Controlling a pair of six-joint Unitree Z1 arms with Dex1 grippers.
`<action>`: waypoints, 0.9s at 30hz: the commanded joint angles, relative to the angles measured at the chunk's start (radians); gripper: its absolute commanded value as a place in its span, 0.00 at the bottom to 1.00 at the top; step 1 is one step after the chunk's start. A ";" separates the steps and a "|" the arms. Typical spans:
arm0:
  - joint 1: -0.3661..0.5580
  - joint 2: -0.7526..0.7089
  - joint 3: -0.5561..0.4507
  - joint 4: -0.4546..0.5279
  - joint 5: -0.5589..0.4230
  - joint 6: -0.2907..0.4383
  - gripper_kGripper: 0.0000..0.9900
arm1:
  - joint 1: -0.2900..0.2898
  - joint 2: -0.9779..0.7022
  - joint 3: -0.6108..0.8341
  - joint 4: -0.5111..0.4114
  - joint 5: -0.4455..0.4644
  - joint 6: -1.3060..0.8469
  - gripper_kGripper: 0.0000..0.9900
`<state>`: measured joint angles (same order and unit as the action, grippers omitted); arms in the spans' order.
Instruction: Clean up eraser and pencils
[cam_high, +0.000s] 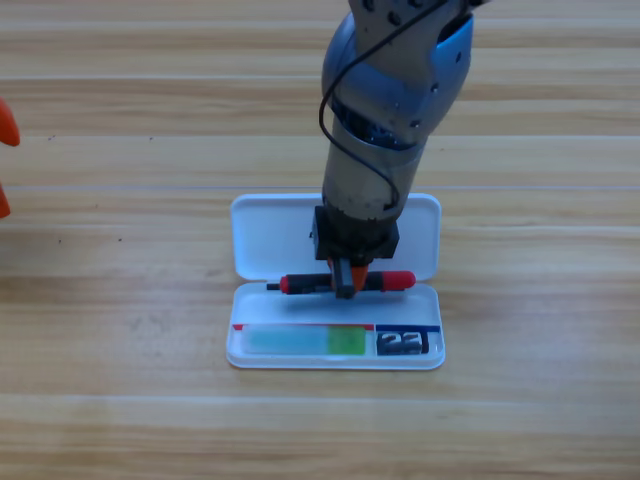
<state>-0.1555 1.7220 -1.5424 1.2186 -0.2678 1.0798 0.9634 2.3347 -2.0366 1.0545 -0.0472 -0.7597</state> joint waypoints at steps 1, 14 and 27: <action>0.017 -0.005 0.028 -0.008 -0.008 0.008 1.00 | 0.024 0.058 -0.001 0.012 -0.010 0.034 0.43; 0.014 -0.001 0.036 -0.031 -0.019 0.002 1.00 | 0.024 -0.077 0.039 0.012 0.050 0.082 1.00; 0.001 0.091 0.041 -0.398 -0.171 -0.132 0.65 | -0.089 -0.678 0.516 -0.272 0.572 0.115 1.00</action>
<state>-0.1556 1.7300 -1.5265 0.9278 -0.3941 1.0033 0.9549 1.8573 -1.6640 0.8962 0.4190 -0.6645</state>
